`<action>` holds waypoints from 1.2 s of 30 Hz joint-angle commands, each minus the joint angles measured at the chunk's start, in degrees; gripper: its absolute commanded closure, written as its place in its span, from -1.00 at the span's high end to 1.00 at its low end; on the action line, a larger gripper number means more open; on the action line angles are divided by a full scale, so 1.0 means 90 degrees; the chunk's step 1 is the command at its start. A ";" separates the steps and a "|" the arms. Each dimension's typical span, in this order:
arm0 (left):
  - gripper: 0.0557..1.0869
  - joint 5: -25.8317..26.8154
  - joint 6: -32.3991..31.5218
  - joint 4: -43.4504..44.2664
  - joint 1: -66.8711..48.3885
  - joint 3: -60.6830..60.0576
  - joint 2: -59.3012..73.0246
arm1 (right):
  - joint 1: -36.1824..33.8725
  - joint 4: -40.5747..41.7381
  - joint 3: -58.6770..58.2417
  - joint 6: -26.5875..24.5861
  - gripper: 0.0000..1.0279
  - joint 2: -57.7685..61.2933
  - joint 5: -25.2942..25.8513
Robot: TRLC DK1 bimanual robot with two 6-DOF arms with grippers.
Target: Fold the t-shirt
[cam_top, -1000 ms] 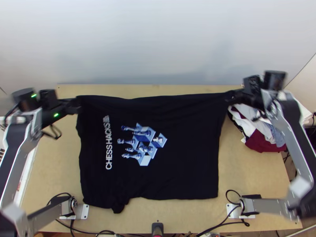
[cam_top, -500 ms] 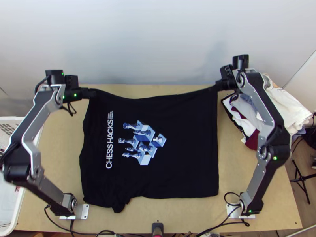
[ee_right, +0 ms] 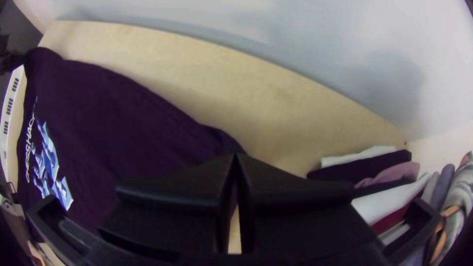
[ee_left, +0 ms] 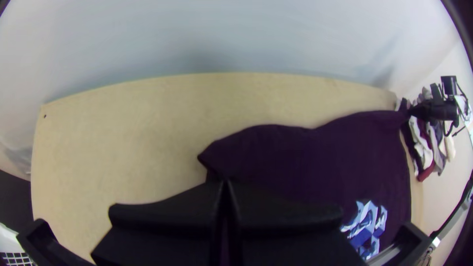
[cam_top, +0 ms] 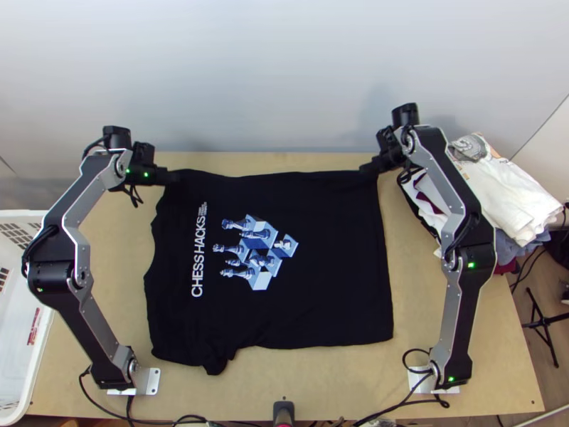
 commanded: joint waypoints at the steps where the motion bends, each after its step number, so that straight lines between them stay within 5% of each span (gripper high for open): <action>1: -0.92 -0.0042 0.0570 -0.0754 0.0080 -0.0297 -0.0071 | 0.0188 -0.0604 -0.0546 -0.0030 -0.95 -0.0307 -0.0001; 16: -0.92 0.0105 0.1488 -0.1564 0.0734 -0.1762 -0.1887 | 0.0119 -0.0477 -0.3856 -0.0059 -0.95 -0.2826 -0.0020; 36: -0.92 0.0896 0.1742 -0.3039 0.0100 -0.2992 -0.3957 | 0.0295 0.0119 -0.5399 0.0019 -0.95 -0.3637 -0.0030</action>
